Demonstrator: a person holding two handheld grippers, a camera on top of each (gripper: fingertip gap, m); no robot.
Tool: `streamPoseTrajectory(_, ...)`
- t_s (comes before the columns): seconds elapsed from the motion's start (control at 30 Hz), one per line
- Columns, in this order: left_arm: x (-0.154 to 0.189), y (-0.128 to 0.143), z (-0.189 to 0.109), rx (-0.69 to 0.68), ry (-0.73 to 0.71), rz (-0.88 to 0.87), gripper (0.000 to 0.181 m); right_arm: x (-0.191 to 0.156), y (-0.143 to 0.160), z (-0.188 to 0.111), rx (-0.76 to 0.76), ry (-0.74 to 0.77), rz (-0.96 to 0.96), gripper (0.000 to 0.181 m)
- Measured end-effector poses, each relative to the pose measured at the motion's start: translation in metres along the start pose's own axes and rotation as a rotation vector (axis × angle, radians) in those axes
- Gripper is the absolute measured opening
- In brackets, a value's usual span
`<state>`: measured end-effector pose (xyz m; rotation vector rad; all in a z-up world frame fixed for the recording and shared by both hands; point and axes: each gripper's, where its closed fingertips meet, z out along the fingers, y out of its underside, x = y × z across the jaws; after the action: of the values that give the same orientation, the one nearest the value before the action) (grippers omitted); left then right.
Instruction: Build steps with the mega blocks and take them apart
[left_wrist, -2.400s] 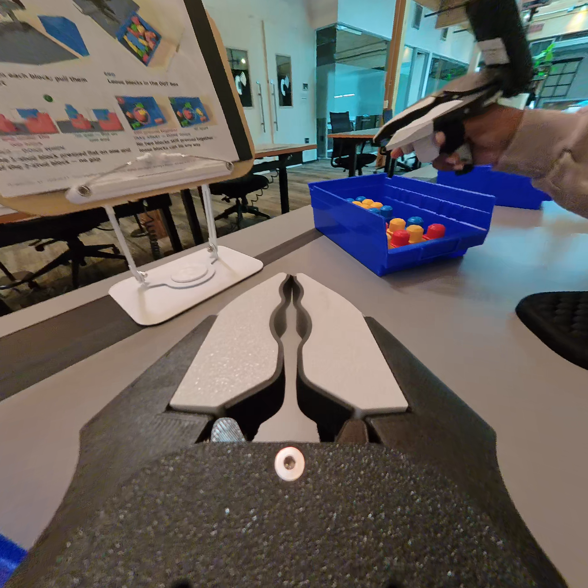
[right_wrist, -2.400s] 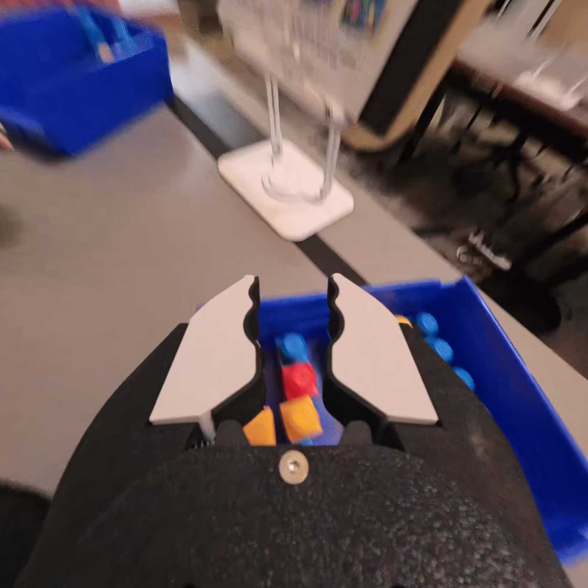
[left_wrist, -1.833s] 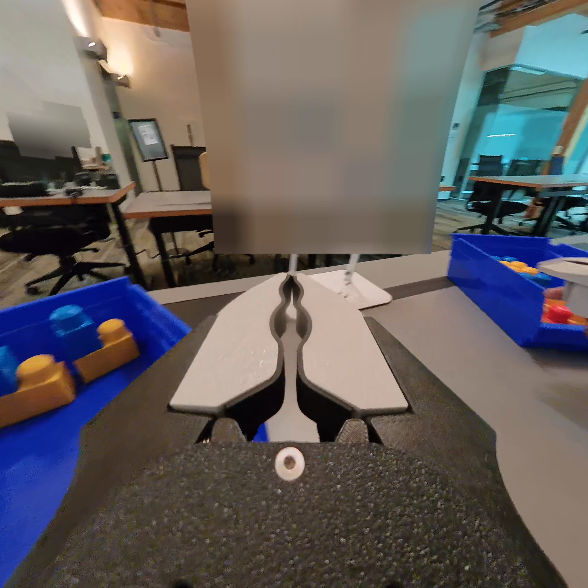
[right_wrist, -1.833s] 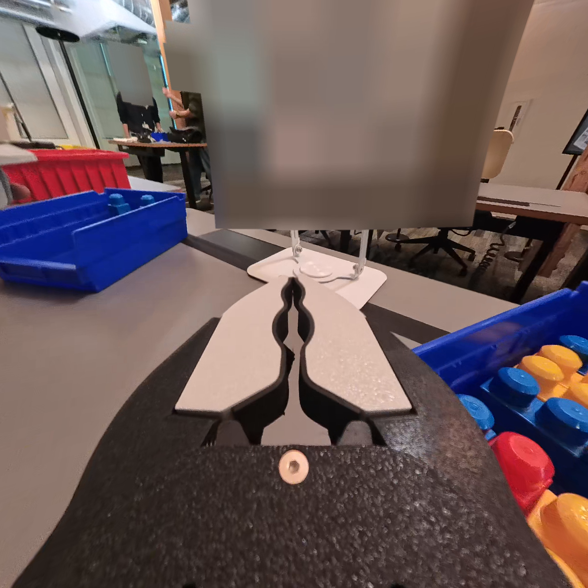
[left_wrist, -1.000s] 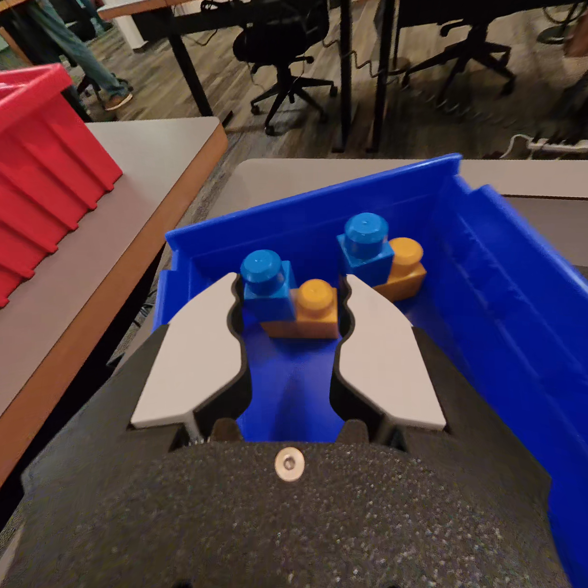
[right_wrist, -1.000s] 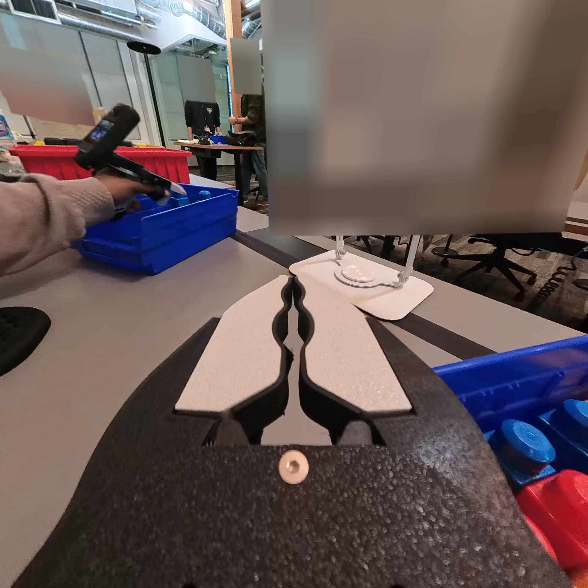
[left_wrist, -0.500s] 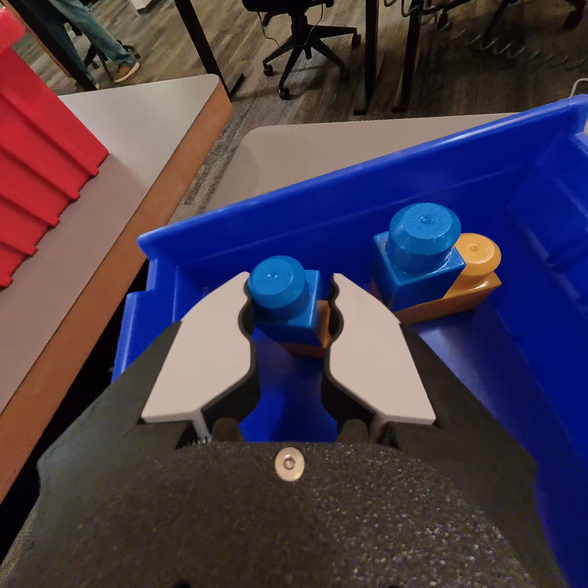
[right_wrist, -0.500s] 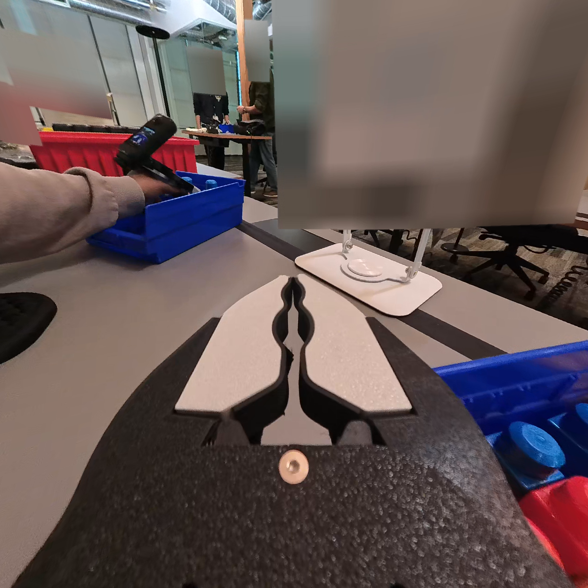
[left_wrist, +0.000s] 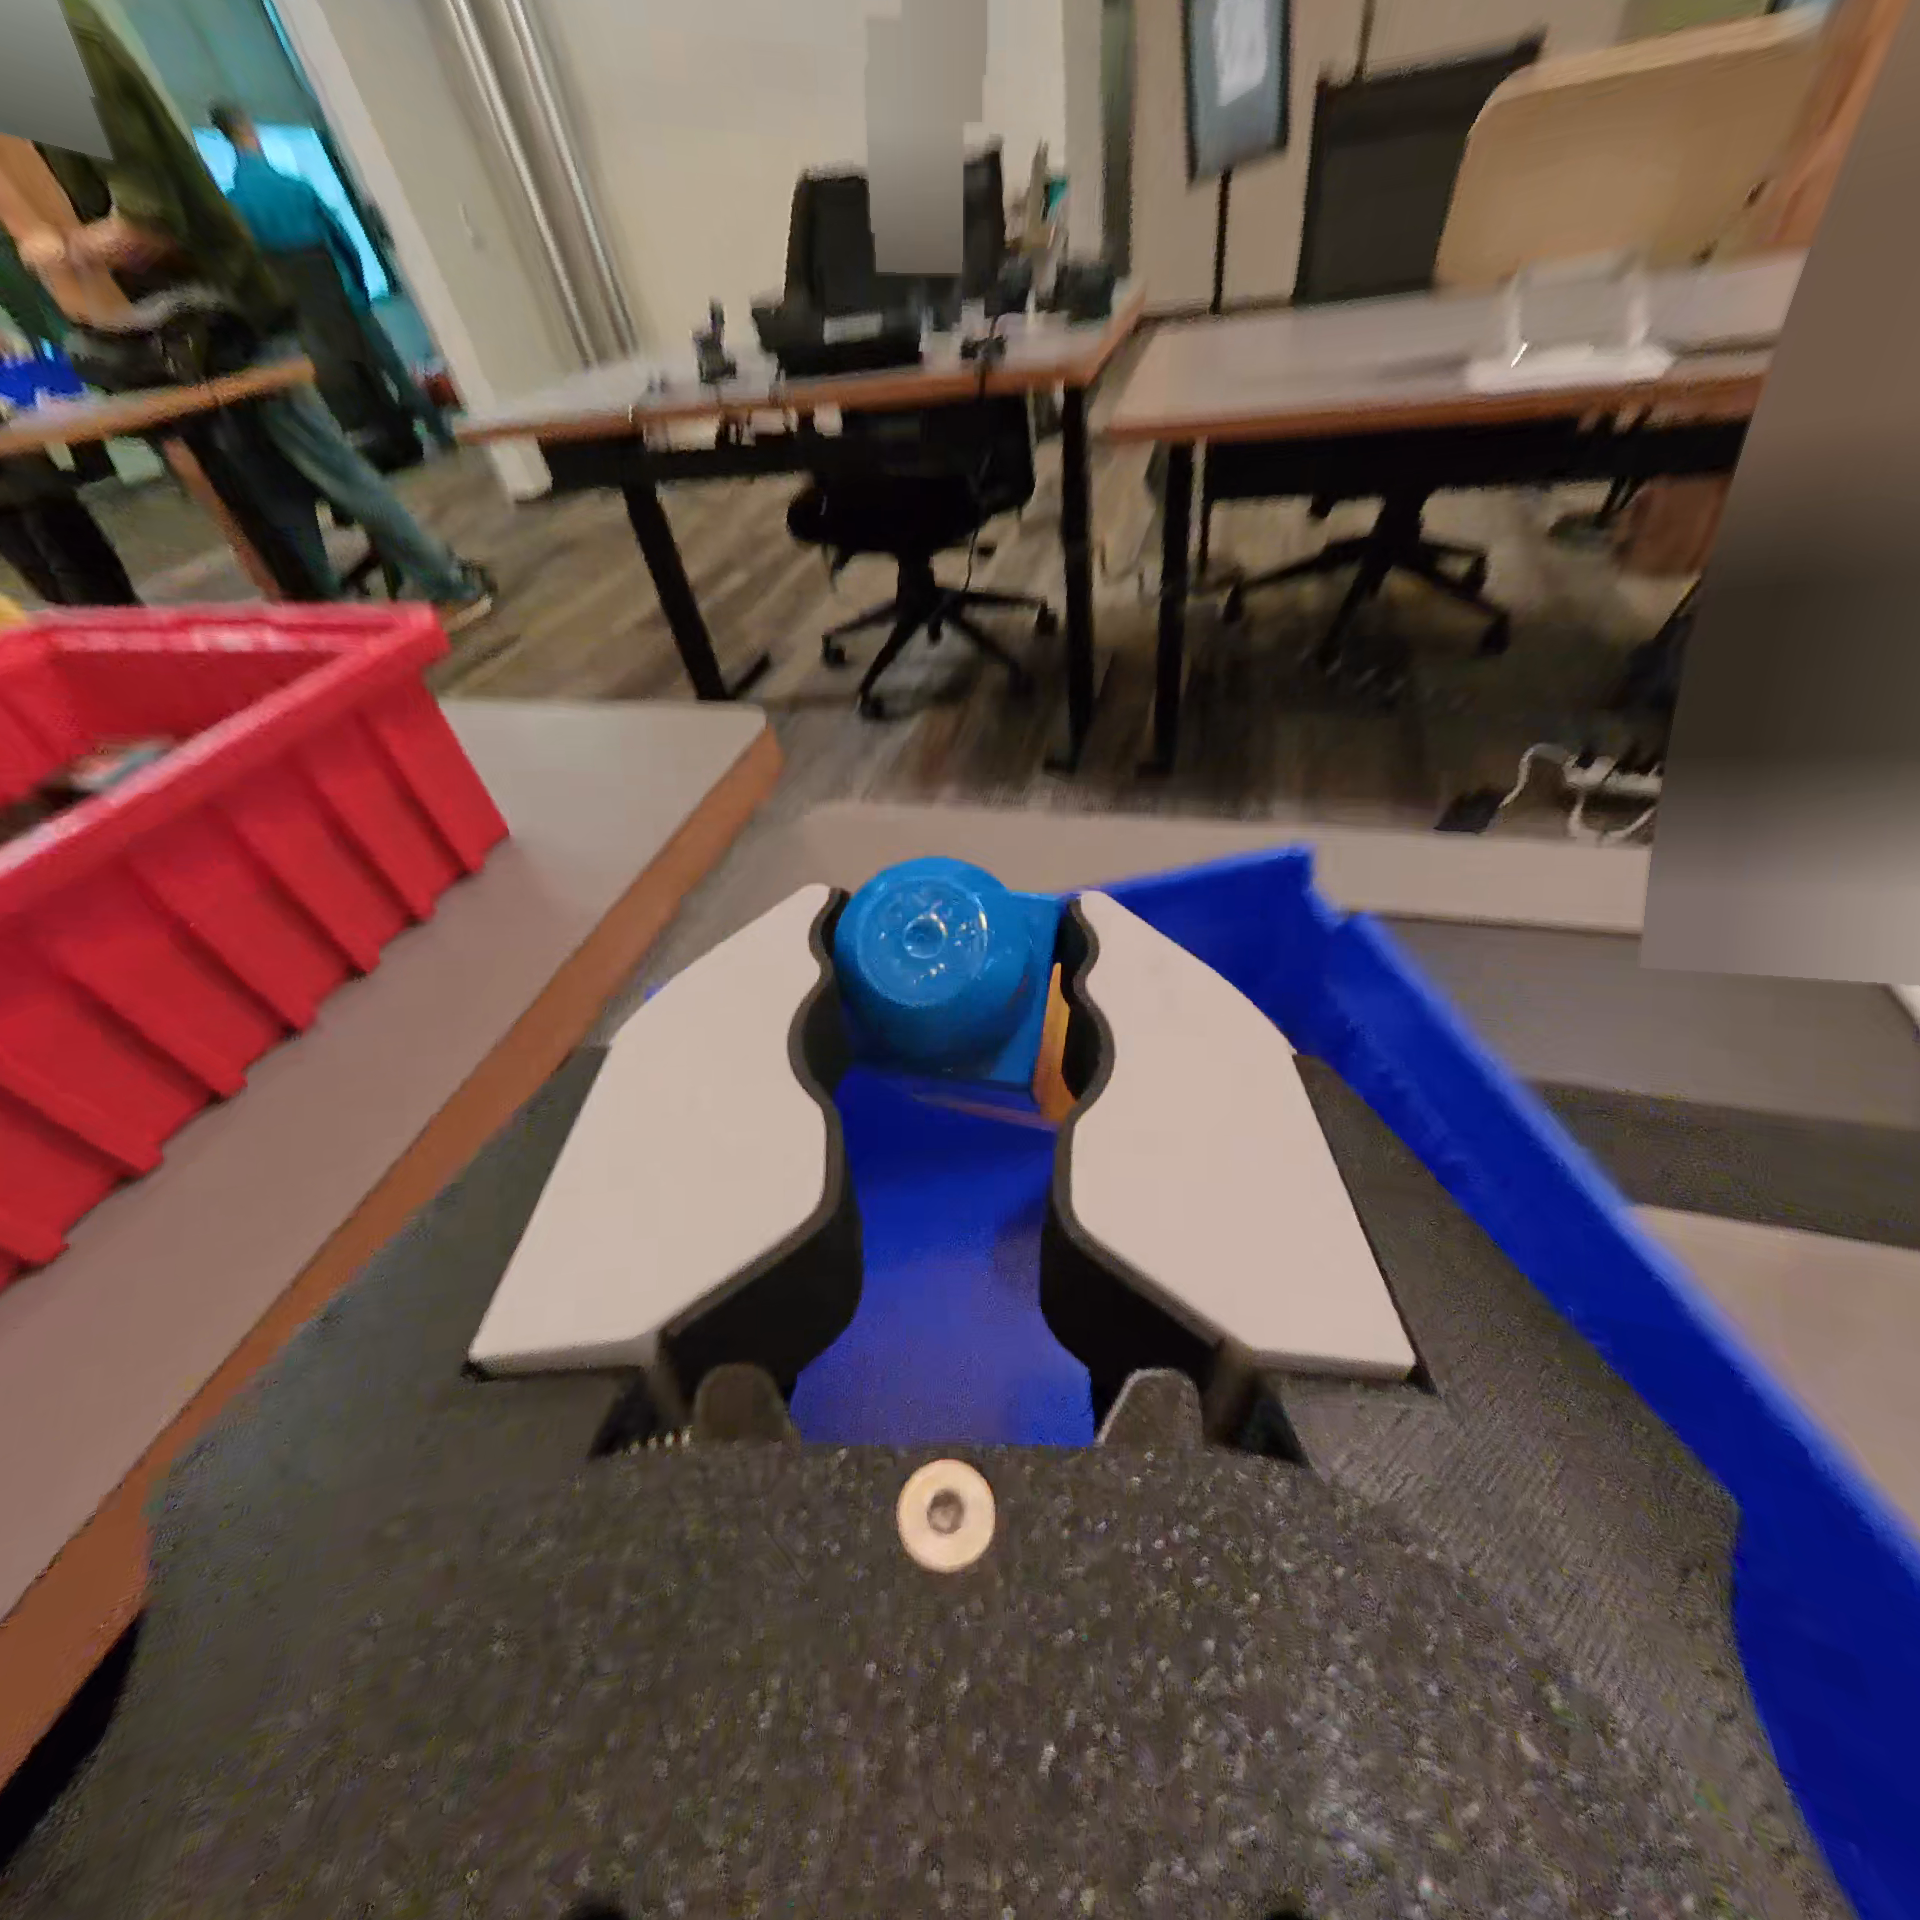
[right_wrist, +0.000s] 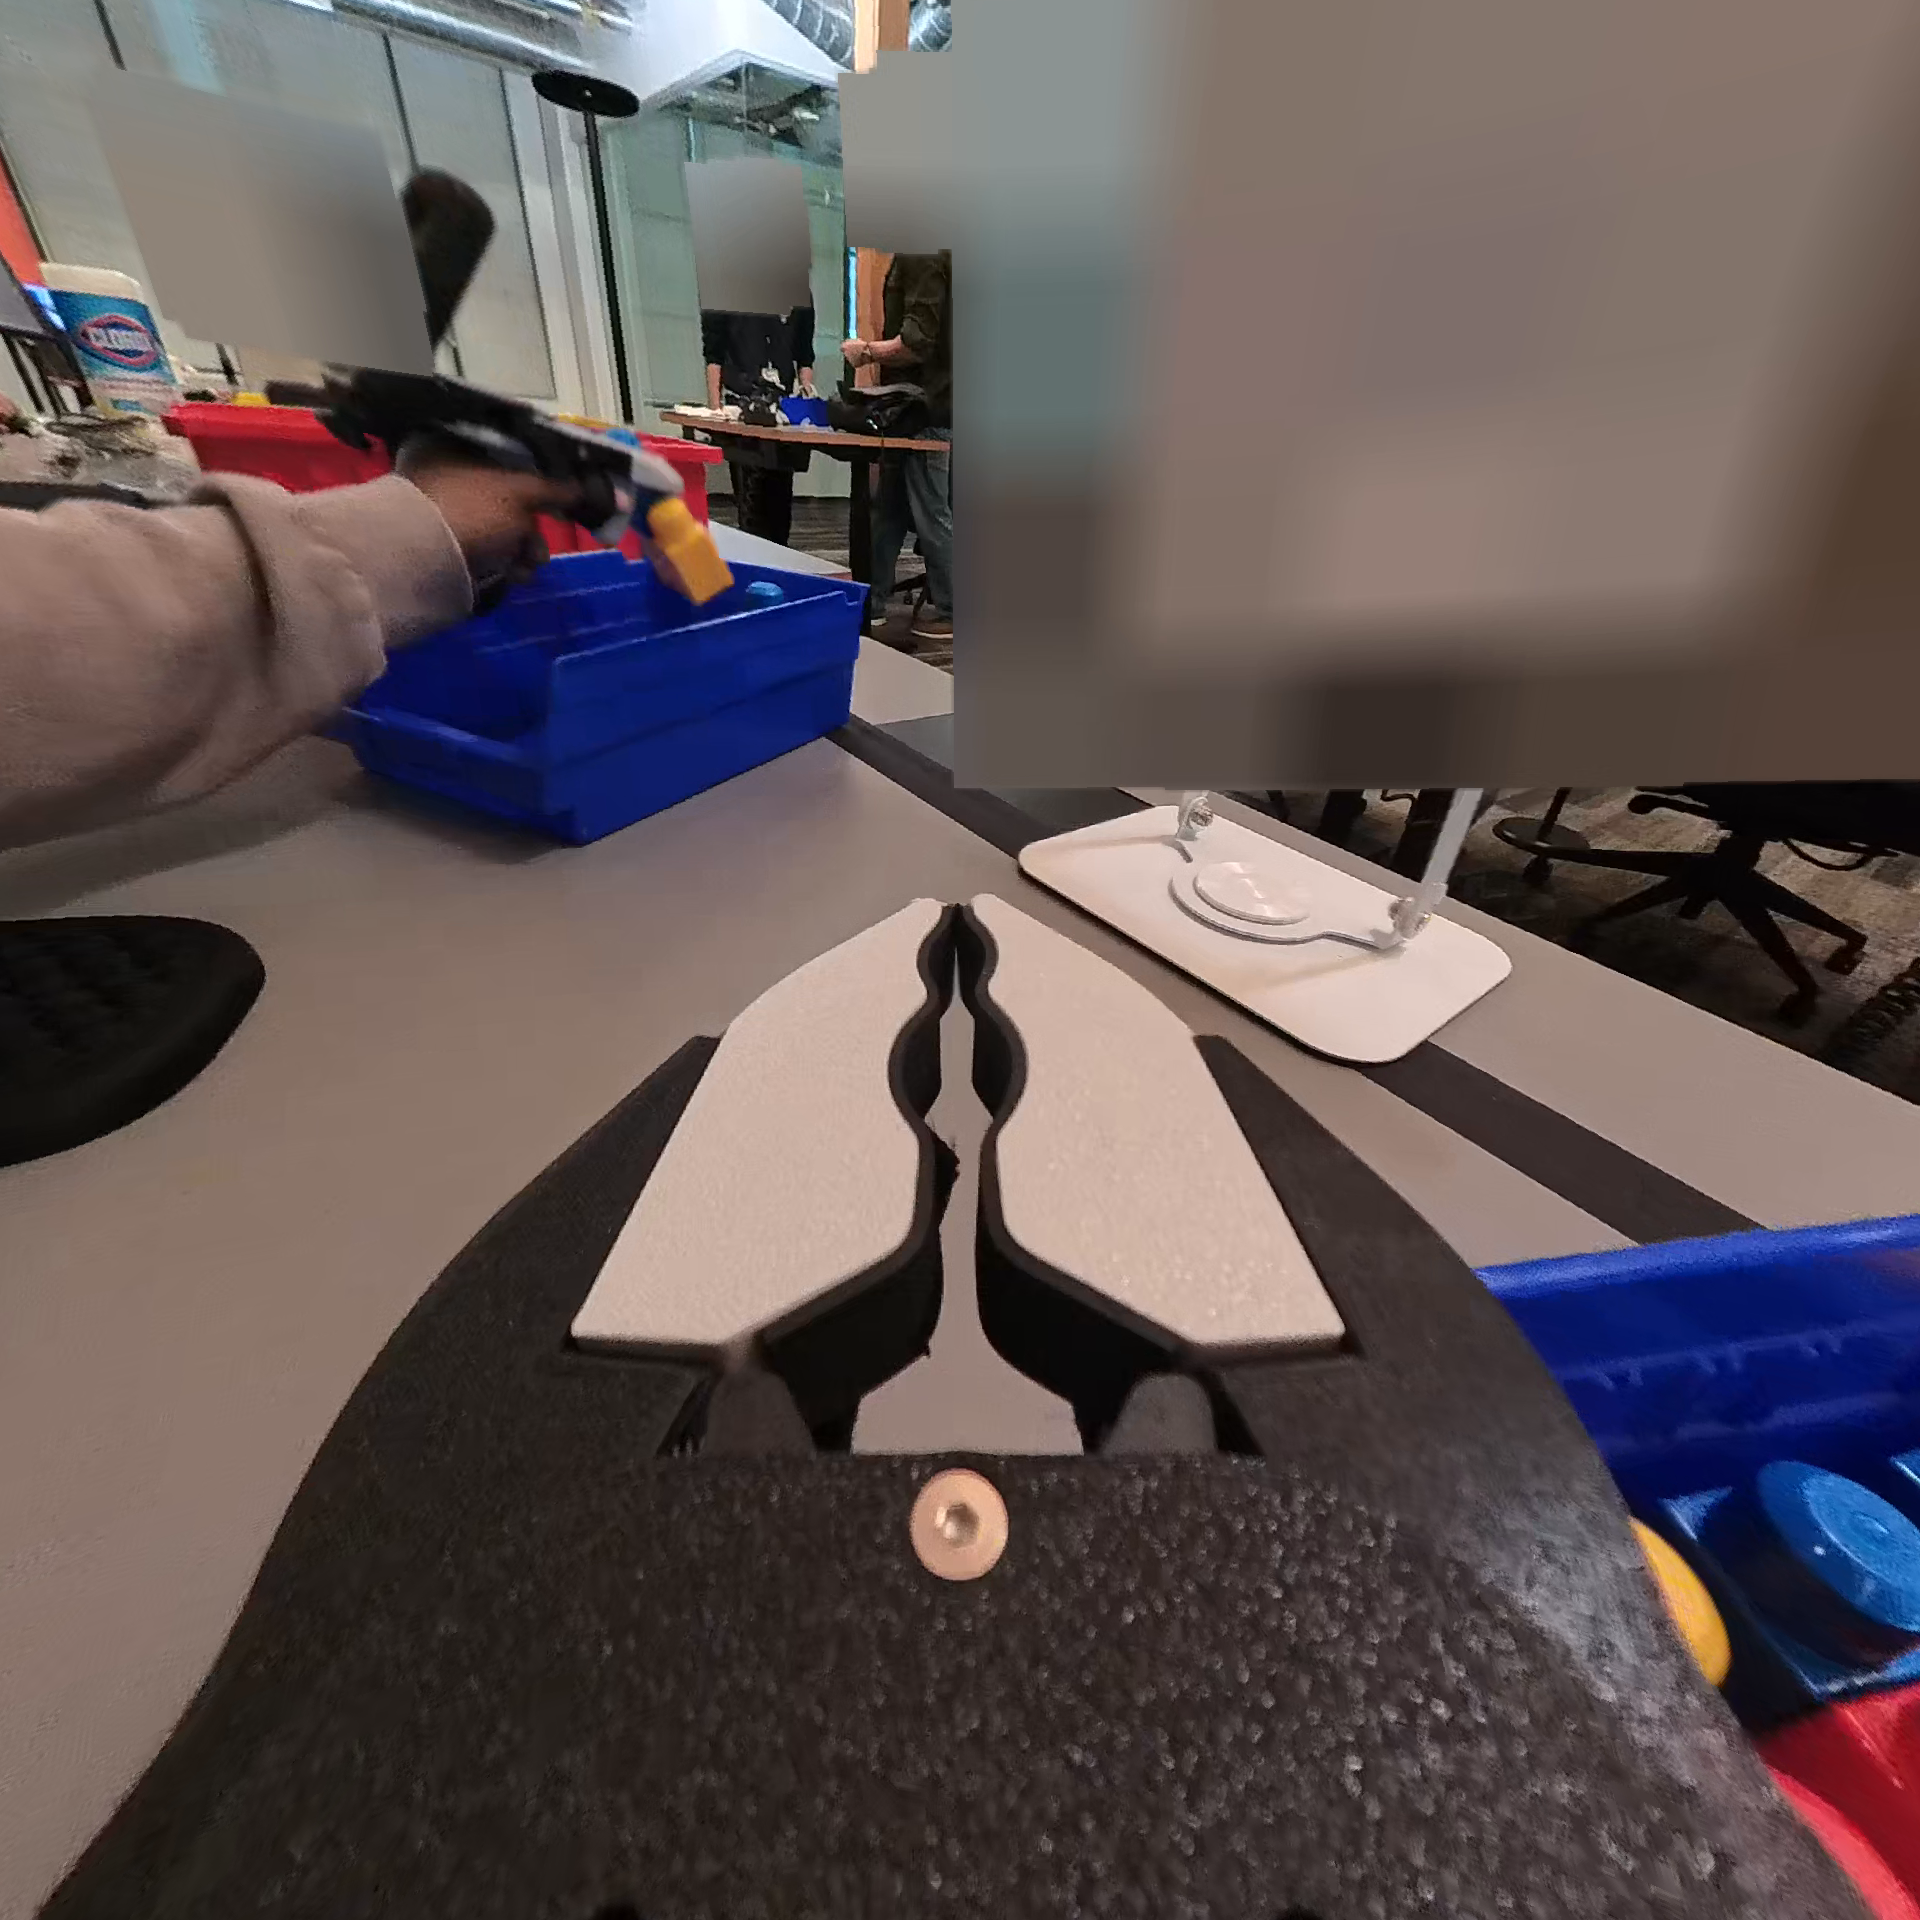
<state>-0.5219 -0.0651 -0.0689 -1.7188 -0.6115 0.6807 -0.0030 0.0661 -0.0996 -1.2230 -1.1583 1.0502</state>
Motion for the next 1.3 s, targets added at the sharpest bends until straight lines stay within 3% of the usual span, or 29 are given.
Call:
streamPoseTrajectory(0.13, 0.036, -0.053, -0.05, 0.134, 0.131, 0.016, 0.039, -0.009, -0.001, 0.003, -0.007, -0.01, -0.021, 0.0)
streamPoseTrajectory(0.27, 0.129, -0.077, -0.119, 0.197, 0.429, 0.129, 0.039, -0.026, -0.005, 0.008, -0.052, -0.029, -0.042, 0.017)
streamPoseTrajectory(0.37, 0.213, -0.066, -0.177, 0.205, 0.639, 0.23, 0.039, -0.054, -0.004, 0.018, -0.117, -0.054, -0.109, 0.038)
streamPoseTrajectory(0.47, 0.291, -0.039, -0.227, 0.18, 0.835, 0.253, 0.039, -0.079, -0.001, 0.028, -0.155, -0.061, -0.149, 0.052)
streamPoseTrajectory(0.57, 0.348, -0.011, -0.258, 0.113, 0.992, 0.187, 0.039, -0.085, 0.005, 0.035, -0.195, -0.009, -0.172, 0.063)
streamPoseTrajectory(0.63, 0.37, 0.0, -0.268, 0.086, 1.038, 0.16, 0.039, -0.078, 0.007, 0.035, -0.211, 0.065, -0.216, 0.061)
streamPoseTrajectory(0.73, 0.387, 0.005, -0.28, 0.056, 1.083, 0.122, 0.038, -0.068, 0.01, 0.031, -0.229, 0.125, -0.28, 0.041)
streamPoseTrajectory(0.9, 0.387, -0.005, -0.292, 0.106, 1.152, 0.1, 0.036, -0.058, 0.002, 0.025, -0.189, 0.136, -0.311, 0.036)
streamPoseTrajectory(1.0, 0.38, -0.008, -0.304, 0.144, 1.286, -0.009, 0.052, -0.051, -0.012, 0.017, -0.072, 0.064, -0.14, 0.036)
streamPoseTrajectory(1.17, 0.37, 0.005, -0.312, 0.112, 1.542, -0.296, 0.053, -0.038, -0.046, -0.005, 0.172, -0.081, 0.117, 0.036)
streamPoseTrajectory(1.3, 0.377, 0.007, -0.327, 0.118, 1.682, -0.416, 0.055, -0.059, -0.067, -0.014, 0.342, -0.319, 0.362, 0.036)
